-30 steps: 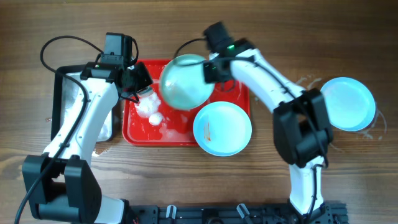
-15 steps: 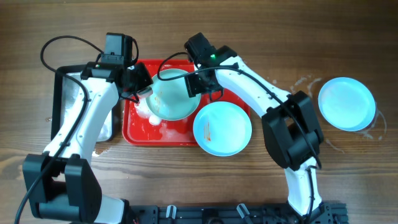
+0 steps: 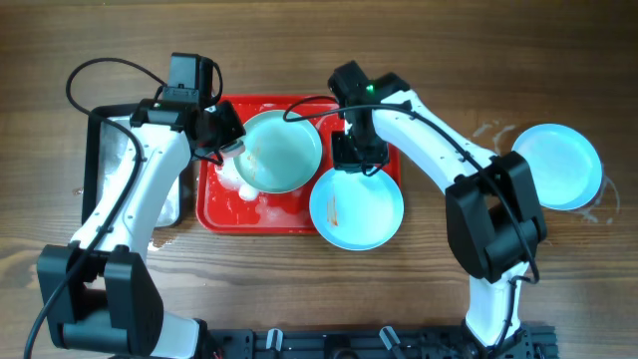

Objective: Clean dirty plates on tray and stack at the side
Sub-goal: 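Grasp the upper-left light-blue plate rim with the right gripper, then scrub the right-held plate with the sponge in the left gripper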

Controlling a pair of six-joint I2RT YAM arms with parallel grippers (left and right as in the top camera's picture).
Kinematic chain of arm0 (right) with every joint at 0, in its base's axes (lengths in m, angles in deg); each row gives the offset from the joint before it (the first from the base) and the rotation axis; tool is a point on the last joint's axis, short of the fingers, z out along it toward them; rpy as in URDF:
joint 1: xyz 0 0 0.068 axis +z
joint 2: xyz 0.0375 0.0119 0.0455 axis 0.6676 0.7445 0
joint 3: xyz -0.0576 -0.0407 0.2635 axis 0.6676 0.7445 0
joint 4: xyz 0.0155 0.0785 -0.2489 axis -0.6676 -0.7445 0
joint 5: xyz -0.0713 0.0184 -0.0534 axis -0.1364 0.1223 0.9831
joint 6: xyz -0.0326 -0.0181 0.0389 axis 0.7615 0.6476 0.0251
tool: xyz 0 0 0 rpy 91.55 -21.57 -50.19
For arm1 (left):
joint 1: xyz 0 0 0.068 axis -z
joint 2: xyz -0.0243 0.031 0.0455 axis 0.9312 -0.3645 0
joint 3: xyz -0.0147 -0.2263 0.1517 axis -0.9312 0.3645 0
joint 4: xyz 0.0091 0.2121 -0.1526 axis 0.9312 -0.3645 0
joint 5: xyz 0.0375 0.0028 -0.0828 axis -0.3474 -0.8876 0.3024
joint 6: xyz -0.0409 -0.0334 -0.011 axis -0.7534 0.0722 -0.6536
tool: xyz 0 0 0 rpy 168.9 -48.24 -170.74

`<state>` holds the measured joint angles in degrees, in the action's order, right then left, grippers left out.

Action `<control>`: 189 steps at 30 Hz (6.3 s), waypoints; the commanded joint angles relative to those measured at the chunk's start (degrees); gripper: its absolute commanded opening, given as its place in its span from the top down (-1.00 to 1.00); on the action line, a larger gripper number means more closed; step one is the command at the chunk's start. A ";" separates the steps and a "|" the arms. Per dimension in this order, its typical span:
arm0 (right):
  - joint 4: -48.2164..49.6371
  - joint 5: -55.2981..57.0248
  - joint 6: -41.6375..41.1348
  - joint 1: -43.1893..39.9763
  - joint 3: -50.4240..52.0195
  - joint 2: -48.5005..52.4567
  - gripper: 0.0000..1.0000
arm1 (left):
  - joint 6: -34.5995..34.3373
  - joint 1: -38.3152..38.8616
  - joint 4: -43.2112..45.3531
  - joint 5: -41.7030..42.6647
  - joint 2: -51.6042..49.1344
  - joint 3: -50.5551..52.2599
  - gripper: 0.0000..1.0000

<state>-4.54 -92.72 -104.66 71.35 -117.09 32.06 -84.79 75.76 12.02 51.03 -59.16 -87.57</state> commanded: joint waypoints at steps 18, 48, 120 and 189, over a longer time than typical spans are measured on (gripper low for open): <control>13.55 -9.33 -1.49 -8.83 0.07 5.64 0.92 | 0.92 0.15 0.00 -0.79 -0.50 -0.35 0.92; 17.11 1.36 -2.89 5.11 -12.02 15.10 0.91 | 0.92 0.15 0.96 -1.42 -1.90 -0.35 0.92; 17.38 0.22 -4.15 7.69 -12.02 15.82 0.91 | 9.22 1.38 28.98 2.21 -24.09 19.50 0.92; 16.85 -1.70 -2.75 7.19 -12.02 15.82 0.91 | -38.64 -8.87 15.10 -4.31 -24.06 19.69 0.92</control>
<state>13.34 -93.29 -109.03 78.59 -129.02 45.85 -120.14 68.96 33.04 73.13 -73.83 -74.00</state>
